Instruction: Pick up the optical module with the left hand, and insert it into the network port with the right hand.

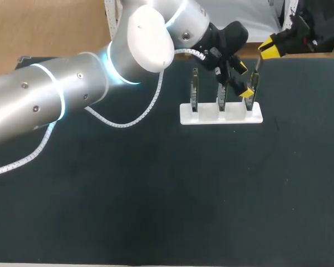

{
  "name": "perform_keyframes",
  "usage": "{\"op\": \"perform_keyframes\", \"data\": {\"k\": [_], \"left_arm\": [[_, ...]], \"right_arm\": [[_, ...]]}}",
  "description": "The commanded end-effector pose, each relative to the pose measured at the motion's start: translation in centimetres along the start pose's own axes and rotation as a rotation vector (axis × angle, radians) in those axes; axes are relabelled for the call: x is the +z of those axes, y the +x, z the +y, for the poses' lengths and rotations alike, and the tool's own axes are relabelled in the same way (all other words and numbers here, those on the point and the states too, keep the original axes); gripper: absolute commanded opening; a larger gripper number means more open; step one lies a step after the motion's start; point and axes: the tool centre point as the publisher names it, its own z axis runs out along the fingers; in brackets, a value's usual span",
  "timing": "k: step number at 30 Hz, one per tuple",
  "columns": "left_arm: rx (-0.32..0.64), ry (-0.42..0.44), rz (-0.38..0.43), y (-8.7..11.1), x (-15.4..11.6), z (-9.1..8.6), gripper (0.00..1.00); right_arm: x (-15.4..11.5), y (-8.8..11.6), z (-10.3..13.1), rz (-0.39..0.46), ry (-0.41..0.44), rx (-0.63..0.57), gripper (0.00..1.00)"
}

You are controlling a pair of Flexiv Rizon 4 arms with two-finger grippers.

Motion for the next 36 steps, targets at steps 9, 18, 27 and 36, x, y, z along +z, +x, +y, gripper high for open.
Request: {"op": "perform_keyframes", "data": {"k": [9, 18, 27, 36], "left_arm": [[-0.001, 0.003, 0.006, -0.13, 0.07, 0.21, 1.0], [-0.001, 0.003, 0.006, -0.13, 0.07, 0.21, 1.0], [-0.001, 0.003, 0.006, -0.13, 0.07, 0.21, 1.0], [-0.001, 0.003, 0.006, -0.13, 0.07, 0.21, 1.0]], "right_arm": [[0.33, -0.06, -0.4, 0.017, 0.003, -0.004, 0.0], [0.29, 0.15, -0.51, 0.023, 0.002, 0.001, 0.0], [0.29, 0.41, -0.57, 0.035, 0.003, 0.004, 0.0], [0.46, 0.58, -0.71, 0.035, -0.005, 0.008, 0.0]]}}
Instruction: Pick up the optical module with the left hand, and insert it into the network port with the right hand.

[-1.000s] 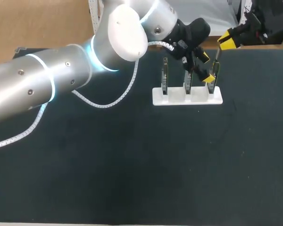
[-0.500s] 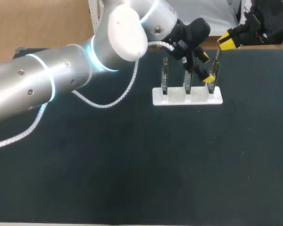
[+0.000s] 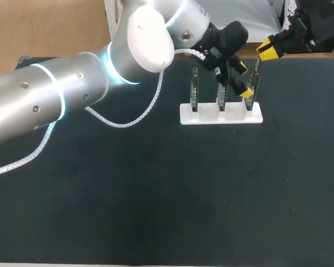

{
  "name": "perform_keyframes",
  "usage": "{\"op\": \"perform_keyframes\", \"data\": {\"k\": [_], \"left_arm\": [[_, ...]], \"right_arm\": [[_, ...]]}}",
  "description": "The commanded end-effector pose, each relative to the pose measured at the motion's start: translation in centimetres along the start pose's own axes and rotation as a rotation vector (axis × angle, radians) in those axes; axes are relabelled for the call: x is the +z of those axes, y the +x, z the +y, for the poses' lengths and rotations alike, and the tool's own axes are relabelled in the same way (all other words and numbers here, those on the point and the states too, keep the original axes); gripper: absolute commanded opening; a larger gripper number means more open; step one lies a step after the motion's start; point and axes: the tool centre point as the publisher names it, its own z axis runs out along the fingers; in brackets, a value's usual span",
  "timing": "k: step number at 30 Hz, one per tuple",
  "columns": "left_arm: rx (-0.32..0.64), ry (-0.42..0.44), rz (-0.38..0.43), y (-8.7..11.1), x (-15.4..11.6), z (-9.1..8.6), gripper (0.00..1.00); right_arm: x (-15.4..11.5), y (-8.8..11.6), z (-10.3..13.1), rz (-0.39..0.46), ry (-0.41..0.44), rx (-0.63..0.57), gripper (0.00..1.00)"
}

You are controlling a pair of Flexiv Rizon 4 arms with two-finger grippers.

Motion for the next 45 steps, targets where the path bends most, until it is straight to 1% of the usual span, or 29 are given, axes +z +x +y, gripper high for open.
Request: {"op": "perform_keyframes", "data": {"k": [1, 7, 13, 24, 37, 45], "left_arm": [[-0.001, 0.003, 0.006, -0.13, 0.07, 0.2, 1.0], [-0.001, 0.003, 0.006, -0.13, 0.07, 0.2, 1.0], [-0.001, 0.003, 0.006, -0.13, 0.07, 0.2, 1.0], [-0.001, 0.003, 0.006, -0.13, 0.07, 0.2, 1.0], [-0.001, 0.003, 0.006, -0.13, 0.07, 0.2, 1.0], [-0.001, 0.003, 0.006, -0.13, 0.07, 0.2, 1.0]], "right_arm": [[0.15, 0.03, -0.3, -0.001, -0.006, 0.002, 0.0], [0.42, 0.2, -0.24, -0.003, -0.011, 0.008, 0.0], [0.43, 0.29, -0.22, 0.013, -0.007, 0.011, 0.0], [0.11, -0.49, -0.17, 0.022, 0.008, -0.01, 0.0], [0.53, -0.15, -0.15, 0.03, 0.004, 0.005, 0.0], [0.36, -0.53, -0.12, 0.039, 0.018, -0.009, 0.0]]}}
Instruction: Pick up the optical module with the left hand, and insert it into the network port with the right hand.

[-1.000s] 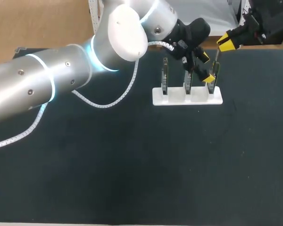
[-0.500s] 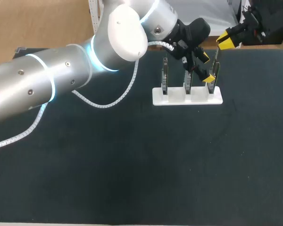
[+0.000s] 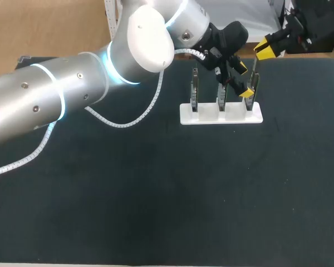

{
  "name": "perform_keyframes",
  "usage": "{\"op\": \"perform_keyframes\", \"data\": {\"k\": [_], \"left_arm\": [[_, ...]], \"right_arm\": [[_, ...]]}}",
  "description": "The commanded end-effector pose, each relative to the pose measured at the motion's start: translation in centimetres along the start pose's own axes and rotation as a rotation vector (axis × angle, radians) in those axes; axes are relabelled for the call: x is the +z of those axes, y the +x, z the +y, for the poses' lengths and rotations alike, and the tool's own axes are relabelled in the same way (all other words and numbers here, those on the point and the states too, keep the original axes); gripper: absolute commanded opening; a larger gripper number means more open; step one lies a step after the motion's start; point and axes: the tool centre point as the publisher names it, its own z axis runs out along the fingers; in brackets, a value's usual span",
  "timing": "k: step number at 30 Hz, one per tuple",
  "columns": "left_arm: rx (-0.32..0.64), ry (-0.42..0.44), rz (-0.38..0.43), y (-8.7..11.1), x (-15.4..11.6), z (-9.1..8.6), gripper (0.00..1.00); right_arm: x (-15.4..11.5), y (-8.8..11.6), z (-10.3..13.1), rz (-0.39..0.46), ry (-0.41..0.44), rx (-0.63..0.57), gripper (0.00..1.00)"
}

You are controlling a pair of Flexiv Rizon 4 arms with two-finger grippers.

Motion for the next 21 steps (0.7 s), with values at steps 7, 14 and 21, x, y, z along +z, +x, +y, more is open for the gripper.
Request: {"op": "perform_keyframes", "data": {"k": [7, 14, 21], "left_arm": [[-0.001, 0.003, 0.006, -0.14, 0.06, 0.2, 1.0], [-0.001, 0.003, 0.006, -0.14, 0.06, 0.2, 1.0], [-0.001, 0.003, 0.006, -0.14, 0.06, 0.2, 1.0]], "right_arm": [[-0.17, -0.12, 0.23, 0.023, 0.019, -0.003, 0.0], [-0.08, 0.19, 0.35, 0.026, 0.018, 0.006, 0.0], [0.05, 0.42, 0.41, 0.028, 0.019, 0.014, 0.0]]}}
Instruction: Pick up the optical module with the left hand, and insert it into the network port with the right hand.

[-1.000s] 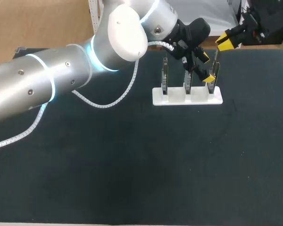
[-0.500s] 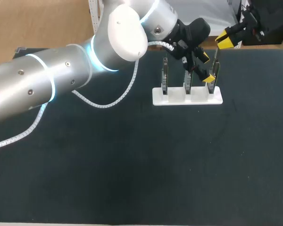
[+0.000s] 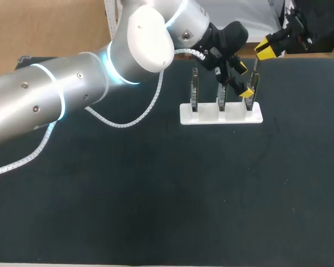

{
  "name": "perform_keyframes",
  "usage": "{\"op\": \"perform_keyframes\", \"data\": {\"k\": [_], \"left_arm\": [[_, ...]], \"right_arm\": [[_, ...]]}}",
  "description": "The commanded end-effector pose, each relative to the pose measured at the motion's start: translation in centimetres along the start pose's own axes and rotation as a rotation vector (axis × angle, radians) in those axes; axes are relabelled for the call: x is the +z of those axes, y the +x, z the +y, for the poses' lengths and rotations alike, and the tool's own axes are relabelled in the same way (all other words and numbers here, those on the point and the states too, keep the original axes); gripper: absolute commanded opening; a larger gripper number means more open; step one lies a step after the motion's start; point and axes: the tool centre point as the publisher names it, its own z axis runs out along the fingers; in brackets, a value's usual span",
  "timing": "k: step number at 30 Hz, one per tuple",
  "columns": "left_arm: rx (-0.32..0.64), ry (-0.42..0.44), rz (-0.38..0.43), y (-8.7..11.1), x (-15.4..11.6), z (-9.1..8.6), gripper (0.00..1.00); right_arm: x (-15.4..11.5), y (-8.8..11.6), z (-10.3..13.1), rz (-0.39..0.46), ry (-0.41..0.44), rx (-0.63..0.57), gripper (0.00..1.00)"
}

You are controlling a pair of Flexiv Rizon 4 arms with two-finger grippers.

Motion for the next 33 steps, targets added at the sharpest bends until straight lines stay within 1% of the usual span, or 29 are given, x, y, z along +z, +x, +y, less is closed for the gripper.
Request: {"op": "perform_keyframes", "data": {"k": [1, 6, 17, 33], "left_arm": [[-0.001, 0.003, 0.006, -0.1, 0.1, 0.2, 1.0], [-0.001, 0.003, 0.006, -0.1, 0.1, 0.2, 1.0], [-0.001, 0.003, 0.006, -0.1, 0.1, 0.2, 1.0], [-0.001, 0.003, 0.006, -0.1, 0.1, 0.2, 1.0]], "right_arm": [[0.2, 0.2, 0.3, 0.002, 0.007, 0.003, 0.0], [0.4, 0.3, 0.3, 0.002, 0.008, 0.008, 0.0], [-0.3, -0.7, 0.3, 0.02, 0.037, -0.019, 0.0], [0.3, -0.2, 0.4, 0.031, 0.032, 0.0, 0.0]]}}
